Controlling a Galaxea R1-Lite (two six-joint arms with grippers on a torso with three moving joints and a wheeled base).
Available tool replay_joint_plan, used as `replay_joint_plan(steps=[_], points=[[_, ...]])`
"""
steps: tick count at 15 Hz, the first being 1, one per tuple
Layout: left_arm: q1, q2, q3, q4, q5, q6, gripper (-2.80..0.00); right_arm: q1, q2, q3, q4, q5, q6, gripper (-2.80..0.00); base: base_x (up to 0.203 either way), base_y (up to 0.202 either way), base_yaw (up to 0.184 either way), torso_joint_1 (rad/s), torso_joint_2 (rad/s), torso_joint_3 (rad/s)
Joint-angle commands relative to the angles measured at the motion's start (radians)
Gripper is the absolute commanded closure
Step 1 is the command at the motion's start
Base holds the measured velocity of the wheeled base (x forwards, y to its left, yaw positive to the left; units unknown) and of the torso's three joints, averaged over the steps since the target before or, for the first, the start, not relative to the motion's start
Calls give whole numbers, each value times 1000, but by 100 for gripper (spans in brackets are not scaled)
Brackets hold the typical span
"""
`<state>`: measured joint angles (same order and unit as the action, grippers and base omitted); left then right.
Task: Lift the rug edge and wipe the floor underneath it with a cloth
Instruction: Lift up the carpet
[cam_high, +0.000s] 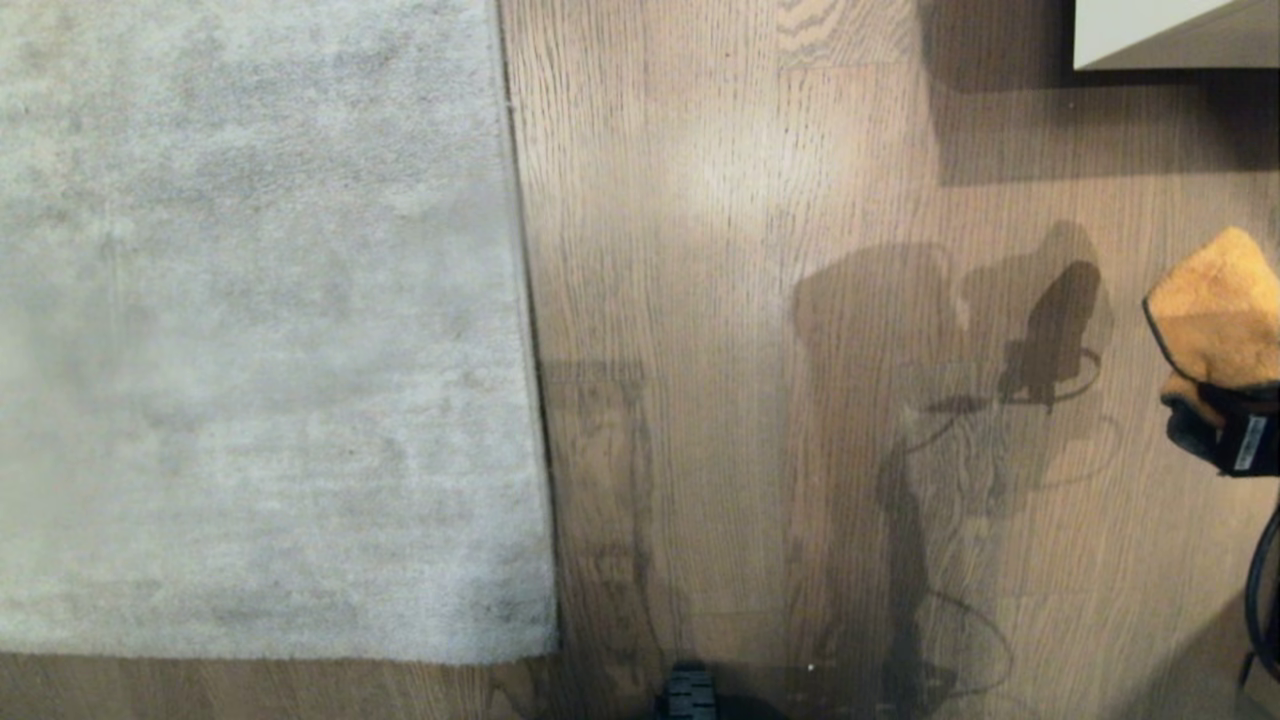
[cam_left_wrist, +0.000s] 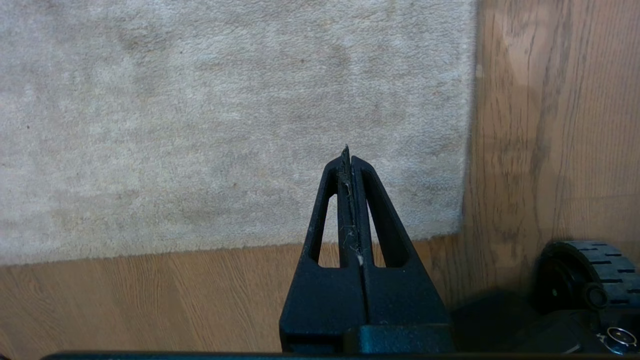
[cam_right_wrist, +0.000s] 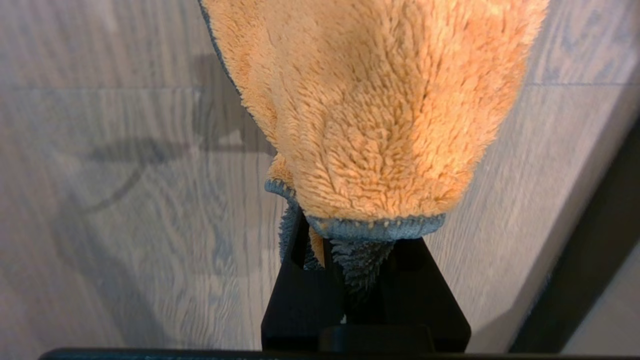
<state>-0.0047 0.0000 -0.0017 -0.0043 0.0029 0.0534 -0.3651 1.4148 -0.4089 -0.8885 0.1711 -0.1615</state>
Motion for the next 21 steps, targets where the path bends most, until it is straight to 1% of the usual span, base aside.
replay_joint_plan(steps=[1,8,10,12,15,18,21], points=[[0,0,0,0,0,0,0,0,-104,52,-1,1,0,0,0,0,0,0,0,0],[0,0,0,0,0,0,0,1,-317,190,10,1,-6,0,0,0,0,0,0,0],[0,0,0,-1,0,0,0,2,-388,195,70,1,-6,0,0,0,0,0,0,0],[0,0,1,0,0,0,0,11,-487,194,165,-1,-5,0,0,0,0,0,0,0],[0,0,0,0,0,0,0,93,-614,193,303,-8,-4,0,0,0,0,0,0,0],[0,0,1,0,0,0,0,159,-696,200,388,-22,-3,0,0,0,0,0,0,0],[0,0,0,0,0,0,0,193,-781,201,491,-54,-1,0,0,0,0,0,0,0]])
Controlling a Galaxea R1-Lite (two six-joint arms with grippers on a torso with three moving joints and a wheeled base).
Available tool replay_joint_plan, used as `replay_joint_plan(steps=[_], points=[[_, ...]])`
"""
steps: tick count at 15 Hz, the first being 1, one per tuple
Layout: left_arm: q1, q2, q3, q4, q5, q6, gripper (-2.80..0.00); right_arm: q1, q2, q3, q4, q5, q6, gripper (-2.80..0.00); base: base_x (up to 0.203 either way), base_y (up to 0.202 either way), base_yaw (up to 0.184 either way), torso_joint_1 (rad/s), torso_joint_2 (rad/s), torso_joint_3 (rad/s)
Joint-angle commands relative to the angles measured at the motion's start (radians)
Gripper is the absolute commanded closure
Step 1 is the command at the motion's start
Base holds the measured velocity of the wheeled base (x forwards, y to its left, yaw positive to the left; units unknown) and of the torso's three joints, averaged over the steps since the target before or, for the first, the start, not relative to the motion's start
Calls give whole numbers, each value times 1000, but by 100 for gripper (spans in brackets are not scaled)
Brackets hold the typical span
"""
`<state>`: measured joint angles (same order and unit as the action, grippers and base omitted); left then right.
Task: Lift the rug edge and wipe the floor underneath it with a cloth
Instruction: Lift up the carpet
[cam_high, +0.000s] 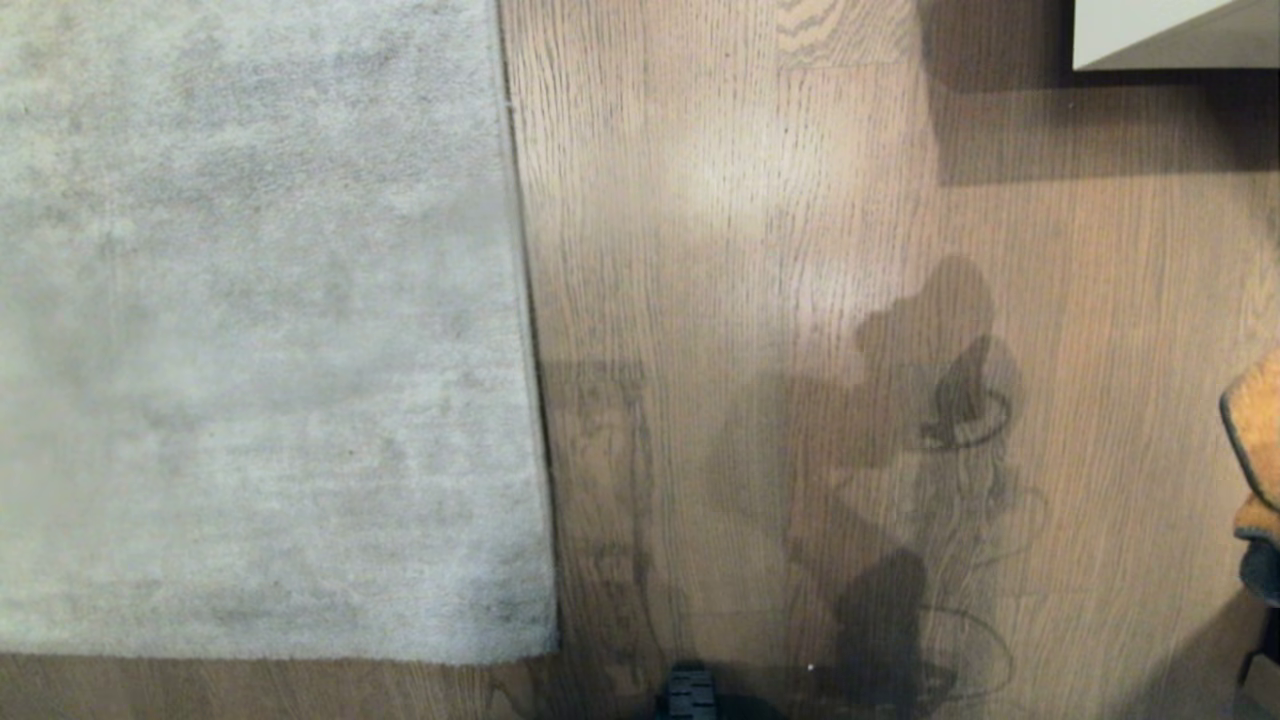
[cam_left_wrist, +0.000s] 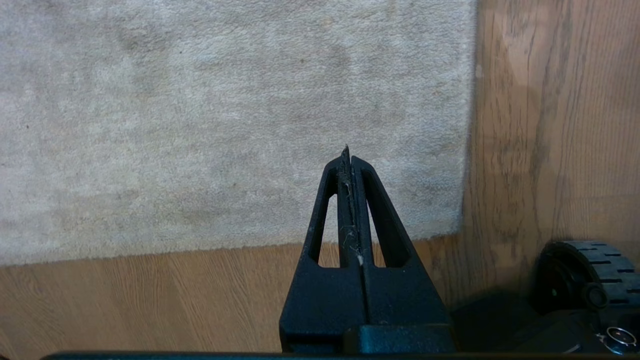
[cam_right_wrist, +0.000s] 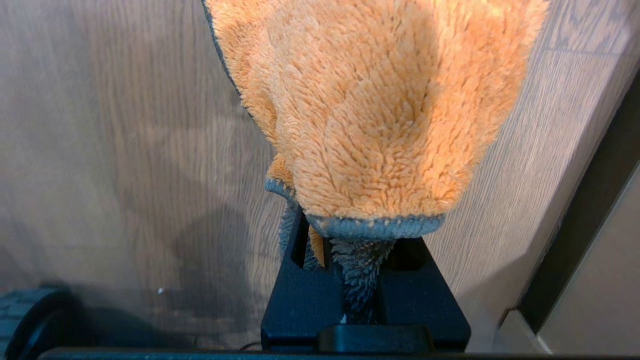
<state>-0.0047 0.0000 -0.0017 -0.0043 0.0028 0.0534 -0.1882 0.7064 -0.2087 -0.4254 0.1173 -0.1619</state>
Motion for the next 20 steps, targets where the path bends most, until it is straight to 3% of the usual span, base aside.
replay_joint_plan(steps=[1,5,20], points=[[0,0,0,0,0,0,0,26,-104,4,61,-2,-1,0,0,0,0,0,0,0],[0,0,0,0,0,0,0,68,-163,35,94,-44,-1,0,0,0,0,0,0,0],[0,0,0,0,0,0,0,113,-347,176,130,-45,-2,0,0,0,0,0,0,0]])
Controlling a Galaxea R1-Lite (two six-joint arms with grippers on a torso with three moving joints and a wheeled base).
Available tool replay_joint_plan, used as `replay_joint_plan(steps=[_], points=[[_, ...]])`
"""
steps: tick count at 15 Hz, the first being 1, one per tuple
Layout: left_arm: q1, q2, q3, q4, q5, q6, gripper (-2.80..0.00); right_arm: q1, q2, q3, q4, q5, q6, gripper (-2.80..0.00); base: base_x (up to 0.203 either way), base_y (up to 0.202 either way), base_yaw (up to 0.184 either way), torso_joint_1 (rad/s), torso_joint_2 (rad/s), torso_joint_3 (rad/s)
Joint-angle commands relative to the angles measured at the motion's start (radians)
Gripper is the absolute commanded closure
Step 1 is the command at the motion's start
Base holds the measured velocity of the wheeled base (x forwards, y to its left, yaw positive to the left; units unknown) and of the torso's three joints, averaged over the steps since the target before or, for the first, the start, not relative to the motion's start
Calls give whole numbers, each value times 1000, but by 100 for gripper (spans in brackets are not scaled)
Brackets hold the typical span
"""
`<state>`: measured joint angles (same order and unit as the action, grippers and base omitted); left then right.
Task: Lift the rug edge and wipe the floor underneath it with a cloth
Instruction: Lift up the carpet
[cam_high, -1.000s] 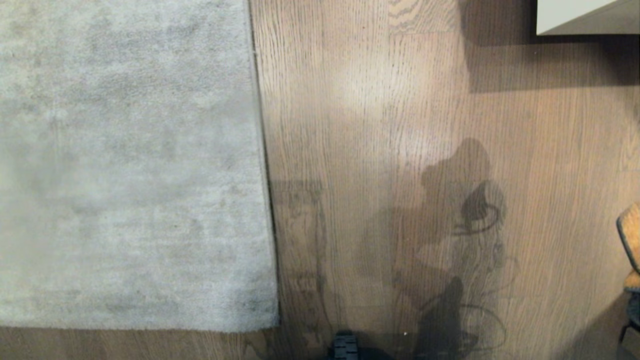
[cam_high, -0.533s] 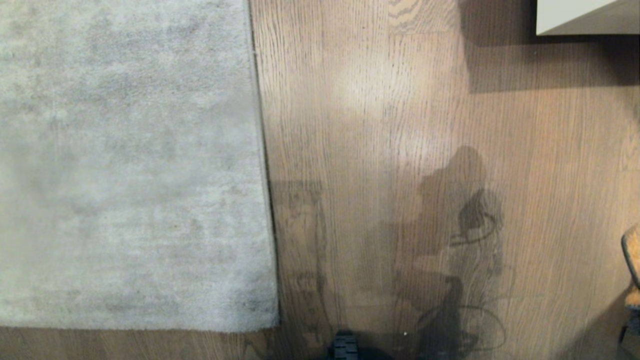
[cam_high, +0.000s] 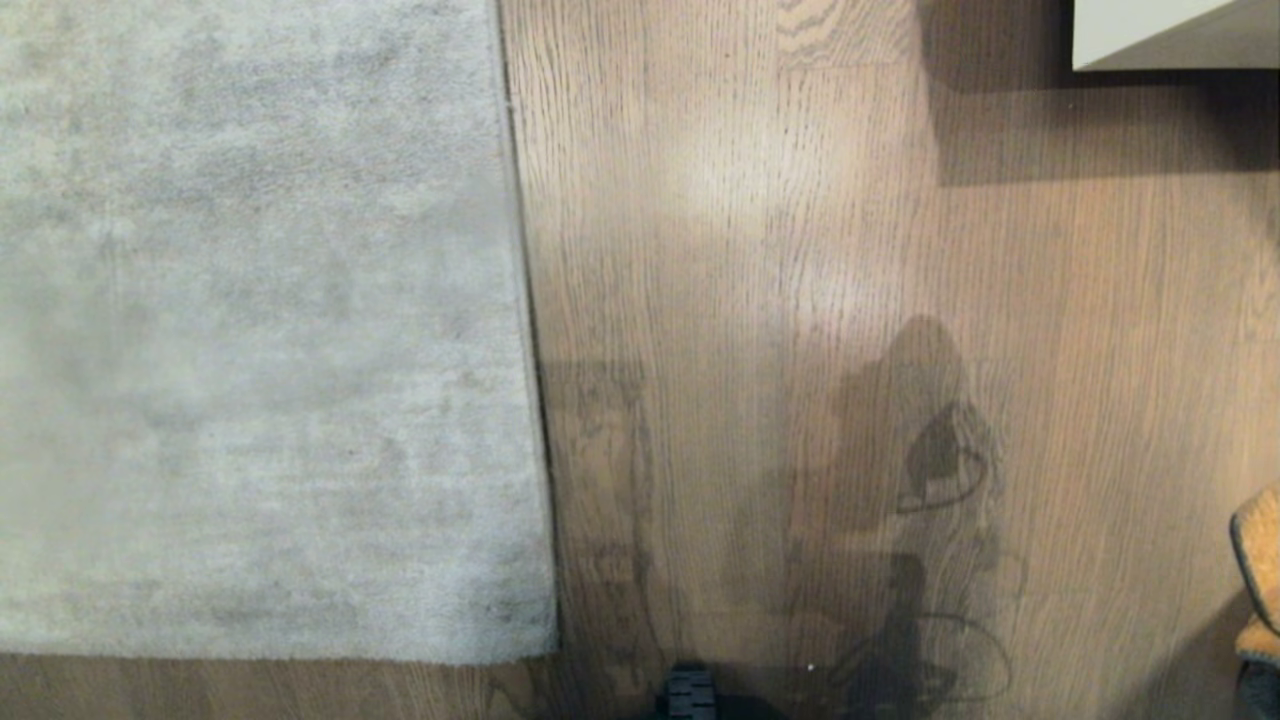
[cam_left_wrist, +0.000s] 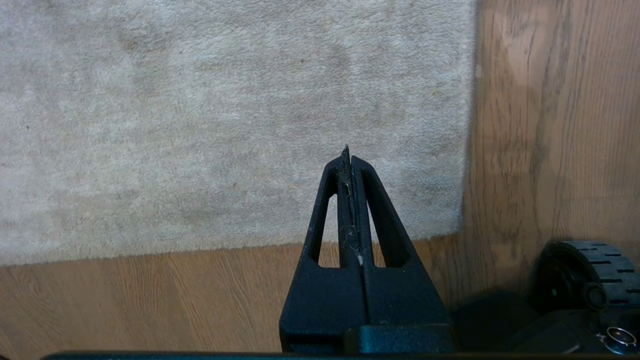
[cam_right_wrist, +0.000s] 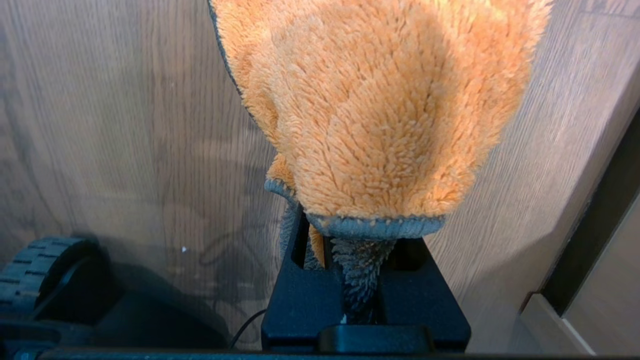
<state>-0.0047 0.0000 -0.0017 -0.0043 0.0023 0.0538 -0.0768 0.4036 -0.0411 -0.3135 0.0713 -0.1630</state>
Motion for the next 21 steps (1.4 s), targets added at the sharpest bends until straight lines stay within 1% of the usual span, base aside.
replay_joint_plan(steps=[1,3,4,6,7,8,12,13,15,16,21], points=[[0,0,0,0,1,0,0,2,-73,7,51,1,-1,0,0,0,0,0,0,0],[0,0,0,0,1,0,0,3,-127,1,125,1,-2,0,0,0,0,0,0,0],[0,0,0,0,1,0,0,16,-130,-2,132,1,-1,0,0,0,0,0,0,0],[0,0,0,0,1,0,0,85,-175,-1,158,-13,-1,0,0,0,0,0,0,0],[0,0,0,0,1,0,0,96,-201,-1,194,-40,-1,0,0,0,0,0,0,0],[0,0,0,0,1,0,0,97,-219,1,218,-65,0,0,0,0,0,0,0,0],[0,0,0,0,1,0,0,91,-282,29,236,-59,-1,0,0,0,0,0,0,0],[0,0,0,0,1,0,0,89,-326,32,266,-54,-1,0,0,0,0,0,0,0],[0,0,0,0,1,0,0,85,-403,17,391,-29,-1,0,0,0,0,0,0,0],[0,0,0,0,1,0,0,84,-404,12,399,-19,2,0,0,0,0,0,0,0],[0,0,0,0,1,0,0,84,-404,13,395,-22,23,0,0,0,0,0,0,0]])
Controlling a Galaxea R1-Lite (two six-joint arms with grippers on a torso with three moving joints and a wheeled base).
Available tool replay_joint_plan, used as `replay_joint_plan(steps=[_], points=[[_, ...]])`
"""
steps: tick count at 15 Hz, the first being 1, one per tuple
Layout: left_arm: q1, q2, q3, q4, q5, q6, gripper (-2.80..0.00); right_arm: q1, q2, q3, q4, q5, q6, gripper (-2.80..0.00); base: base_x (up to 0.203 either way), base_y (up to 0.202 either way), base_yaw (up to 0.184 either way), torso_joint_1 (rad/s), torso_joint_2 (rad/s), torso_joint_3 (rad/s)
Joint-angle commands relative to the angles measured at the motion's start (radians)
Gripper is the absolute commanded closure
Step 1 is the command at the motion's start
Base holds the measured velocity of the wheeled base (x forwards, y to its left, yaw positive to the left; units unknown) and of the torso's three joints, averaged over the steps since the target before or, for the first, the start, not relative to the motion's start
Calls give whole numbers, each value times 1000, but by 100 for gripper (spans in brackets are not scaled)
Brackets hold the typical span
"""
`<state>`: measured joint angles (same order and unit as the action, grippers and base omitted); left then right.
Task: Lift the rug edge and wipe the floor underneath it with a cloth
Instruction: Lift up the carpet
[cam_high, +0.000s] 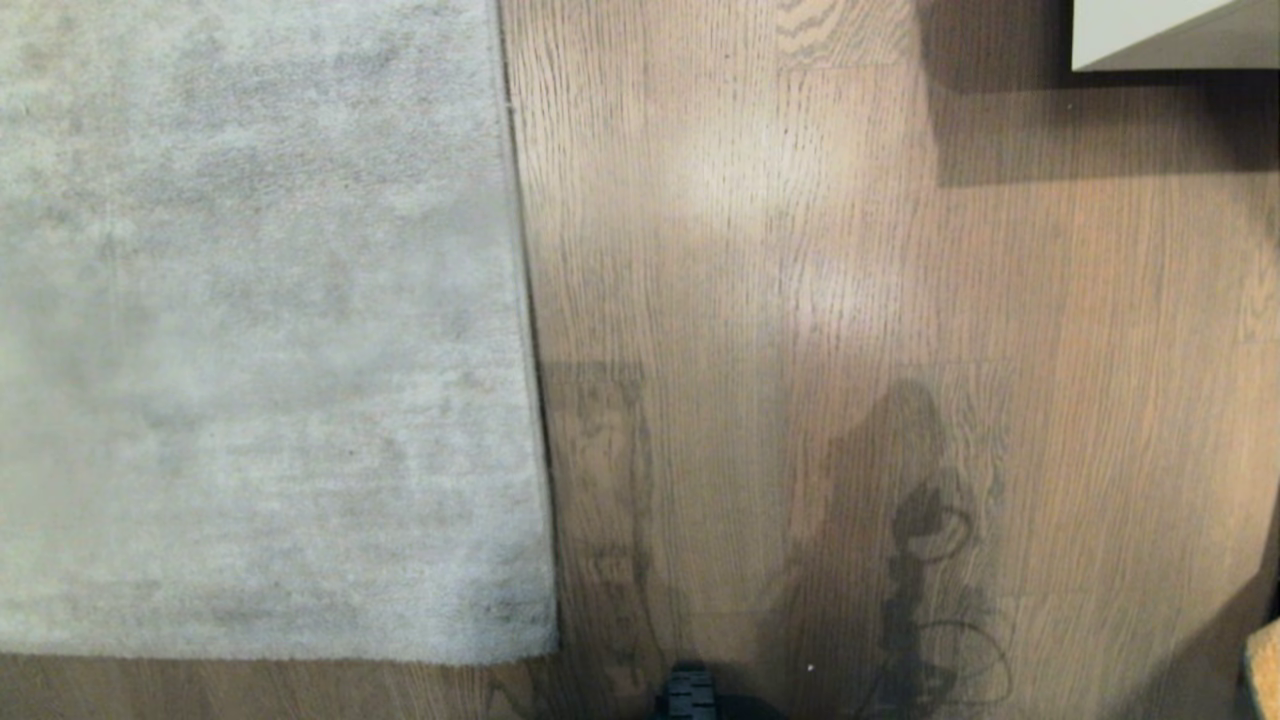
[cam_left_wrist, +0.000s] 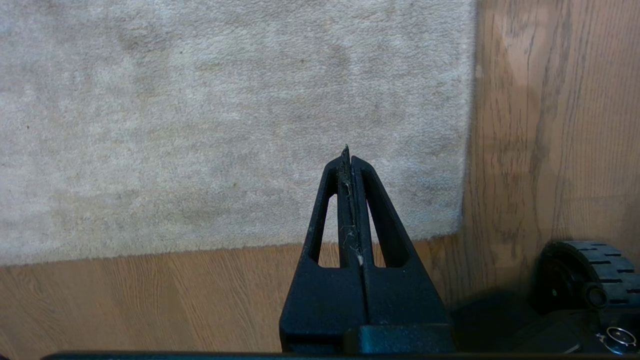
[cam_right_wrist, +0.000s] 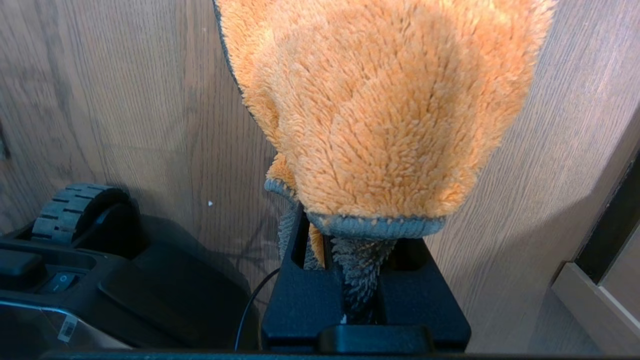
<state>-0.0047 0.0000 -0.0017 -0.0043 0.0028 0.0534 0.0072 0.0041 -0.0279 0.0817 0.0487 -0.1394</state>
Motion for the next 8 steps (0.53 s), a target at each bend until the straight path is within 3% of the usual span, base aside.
replay_joint_plan(steps=[1,8], points=[[0,0,0,0,0,0,0,0,-4,2,0,0,0,0,0,0,0,0,0,0],[0,0,0,0,0,0,0,0,-4,2,0,0,3,0,0,0,0,0,0,0]])
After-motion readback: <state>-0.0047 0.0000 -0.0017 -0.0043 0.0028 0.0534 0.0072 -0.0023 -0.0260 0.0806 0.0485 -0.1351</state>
